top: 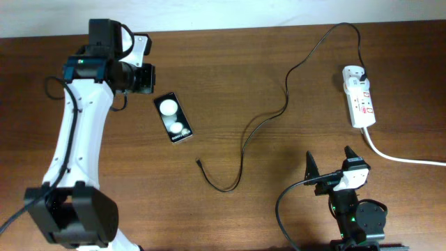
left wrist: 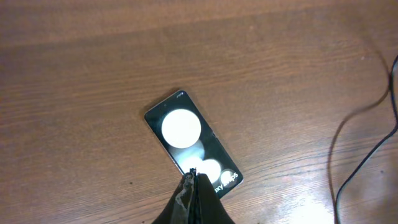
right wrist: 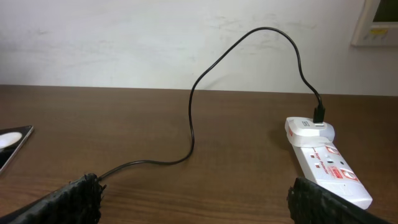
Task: Plug charger to phone and switch on socket
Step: 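Move the left gripper forward over the black phone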
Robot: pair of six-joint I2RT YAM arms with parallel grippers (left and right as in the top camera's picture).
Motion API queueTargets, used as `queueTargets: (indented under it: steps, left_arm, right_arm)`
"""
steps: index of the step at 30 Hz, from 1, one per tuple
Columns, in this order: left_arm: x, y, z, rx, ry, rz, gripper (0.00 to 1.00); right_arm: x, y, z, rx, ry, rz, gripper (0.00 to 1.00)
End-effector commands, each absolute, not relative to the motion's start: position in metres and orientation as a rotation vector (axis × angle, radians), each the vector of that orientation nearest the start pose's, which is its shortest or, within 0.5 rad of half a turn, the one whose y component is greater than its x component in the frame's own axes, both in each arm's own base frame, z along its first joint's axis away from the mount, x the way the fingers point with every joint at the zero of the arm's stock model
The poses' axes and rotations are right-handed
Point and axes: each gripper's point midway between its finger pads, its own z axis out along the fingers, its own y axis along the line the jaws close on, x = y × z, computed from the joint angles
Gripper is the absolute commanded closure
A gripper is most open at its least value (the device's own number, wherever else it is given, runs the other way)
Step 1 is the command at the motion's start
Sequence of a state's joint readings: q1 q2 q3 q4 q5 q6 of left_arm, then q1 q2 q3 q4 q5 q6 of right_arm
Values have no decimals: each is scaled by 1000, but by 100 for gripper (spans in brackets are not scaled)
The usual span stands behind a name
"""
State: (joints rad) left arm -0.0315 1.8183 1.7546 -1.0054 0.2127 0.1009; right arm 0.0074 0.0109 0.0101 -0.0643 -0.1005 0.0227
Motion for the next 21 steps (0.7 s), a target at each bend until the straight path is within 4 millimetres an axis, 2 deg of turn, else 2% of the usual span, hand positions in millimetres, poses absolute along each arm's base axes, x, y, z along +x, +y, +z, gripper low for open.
queueTargets:
  steps: [1, 4, 8, 10, 11, 12, 14, 15, 21]
  left_arm:
    - [456, -50, 183, 248, 2647, -269, 100]
    - [462, -44, 163, 165, 2697, -238, 100]
    - [473, -17, 143, -135, 2725, -78, 100]
    - [476, -15, 130, -161, 2745, -61, 95]
    - [476, -15, 124, -161, 2756, -61, 89]
    - [476, -15, 117, -160, 2772, -59, 76]
    - [478, -15, 102, -163, 2800, -56, 19]
    - [480, -15, 99, -162, 2796, -55, 0]
    - [493, -16, 76, -197, 2792, -64, 1]
  right_arm:
    - [245, 23, 159, -82, 1636, 123, 1]
    - [245, 23, 159, -82, 1636, 123, 1]
    - [245, 23, 159, -82, 1636, 123, 1]
    - [245, 23, 159, -82, 1636, 123, 1]
    - [245, 23, 159, -82, 1636, 123, 1]
    - [245, 23, 159, -82, 1636, 123, 1]
    - [245, 23, 159, -82, 1636, 123, 1]
    - [245, 23, 159, -82, 1636, 123, 1]
    - [245, 23, 159, -82, 1636, 123, 1]
